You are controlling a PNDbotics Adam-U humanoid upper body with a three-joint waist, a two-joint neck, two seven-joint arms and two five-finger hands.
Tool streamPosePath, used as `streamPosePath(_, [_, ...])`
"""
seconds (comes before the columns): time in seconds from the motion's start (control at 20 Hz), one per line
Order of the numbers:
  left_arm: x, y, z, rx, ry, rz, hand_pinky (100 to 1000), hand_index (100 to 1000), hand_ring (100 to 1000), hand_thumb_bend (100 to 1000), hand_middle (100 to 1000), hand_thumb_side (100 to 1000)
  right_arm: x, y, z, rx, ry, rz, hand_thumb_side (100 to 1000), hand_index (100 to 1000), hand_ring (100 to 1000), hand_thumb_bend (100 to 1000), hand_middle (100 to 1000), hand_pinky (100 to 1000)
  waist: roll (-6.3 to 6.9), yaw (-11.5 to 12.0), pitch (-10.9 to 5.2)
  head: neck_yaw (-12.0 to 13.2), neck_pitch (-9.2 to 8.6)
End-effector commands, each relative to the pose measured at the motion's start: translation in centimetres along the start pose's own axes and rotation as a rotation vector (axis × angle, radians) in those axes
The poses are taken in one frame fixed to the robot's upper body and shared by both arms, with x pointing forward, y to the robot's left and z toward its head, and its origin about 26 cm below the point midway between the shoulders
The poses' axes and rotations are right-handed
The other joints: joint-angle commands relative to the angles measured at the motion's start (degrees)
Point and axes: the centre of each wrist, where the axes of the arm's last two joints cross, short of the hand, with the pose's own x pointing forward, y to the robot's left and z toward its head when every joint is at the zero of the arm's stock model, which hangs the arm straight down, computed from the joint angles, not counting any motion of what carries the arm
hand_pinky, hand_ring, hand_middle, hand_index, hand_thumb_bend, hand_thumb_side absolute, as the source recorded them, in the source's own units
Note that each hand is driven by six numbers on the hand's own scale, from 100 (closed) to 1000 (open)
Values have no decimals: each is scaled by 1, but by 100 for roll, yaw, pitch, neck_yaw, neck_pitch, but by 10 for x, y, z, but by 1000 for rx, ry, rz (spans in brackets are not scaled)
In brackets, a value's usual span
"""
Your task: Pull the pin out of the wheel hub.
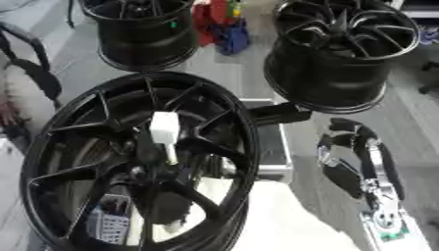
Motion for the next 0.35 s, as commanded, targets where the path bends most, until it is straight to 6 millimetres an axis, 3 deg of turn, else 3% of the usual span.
streamPosePath(0.05, [6, -3, 3, 54, -4, 51, 598, 748, 579, 564, 667, 230, 6, -3, -4, -9, -24, -6, 100, 755, 611, 100, 666, 741, 2, 26, -48, -7, -74])
streamPosePath(0.35, [-2, -15, 12, 75, 37, 93, 597, 747, 578, 562, 667, 227, 7, -2, -4, -6, -29, -13, 100, 756, 611, 100, 666, 741, -13, 38, -56, 17, -76])
